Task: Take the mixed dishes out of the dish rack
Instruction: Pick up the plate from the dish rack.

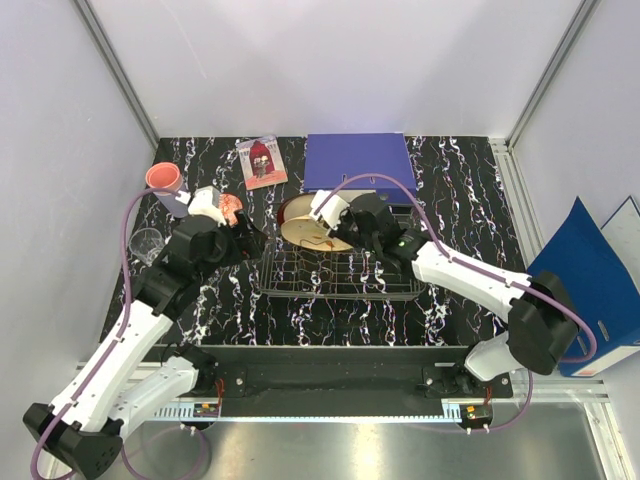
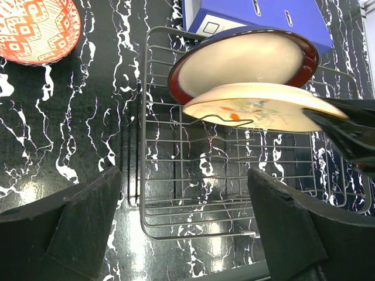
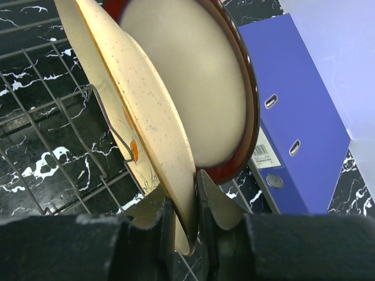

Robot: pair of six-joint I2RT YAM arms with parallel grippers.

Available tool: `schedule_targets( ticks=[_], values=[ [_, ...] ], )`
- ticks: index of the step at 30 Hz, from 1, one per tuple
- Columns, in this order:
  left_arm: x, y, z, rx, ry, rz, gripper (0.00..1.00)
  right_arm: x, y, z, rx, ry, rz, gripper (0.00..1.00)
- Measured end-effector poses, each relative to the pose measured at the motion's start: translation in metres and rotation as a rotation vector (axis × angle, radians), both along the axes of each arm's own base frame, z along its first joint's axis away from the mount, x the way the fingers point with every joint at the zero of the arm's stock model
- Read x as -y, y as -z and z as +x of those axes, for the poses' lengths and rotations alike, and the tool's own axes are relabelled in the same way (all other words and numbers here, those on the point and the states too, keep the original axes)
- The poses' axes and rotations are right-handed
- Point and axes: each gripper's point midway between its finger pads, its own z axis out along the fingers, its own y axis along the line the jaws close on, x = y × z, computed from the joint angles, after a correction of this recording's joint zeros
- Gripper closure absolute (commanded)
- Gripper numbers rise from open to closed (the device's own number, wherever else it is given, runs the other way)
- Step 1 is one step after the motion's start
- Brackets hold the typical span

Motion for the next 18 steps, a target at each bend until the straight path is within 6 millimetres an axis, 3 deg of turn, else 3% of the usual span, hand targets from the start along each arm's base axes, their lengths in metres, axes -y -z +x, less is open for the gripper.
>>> schedule_targets(
  ticks=[14,18],
  values=[
    [0.000,0.012,0.006,-0.037,-0.013,0.028,0.09,0.015,-0.022,-0.017,-0.019,0.002,-0.008,1.00],
    [0.001,0.017,0.008,-0.052,-0.013,0.035,0.09,0.019,-0.057,-0.021,0.024,0.007,0.055,1.00]
  ],
)
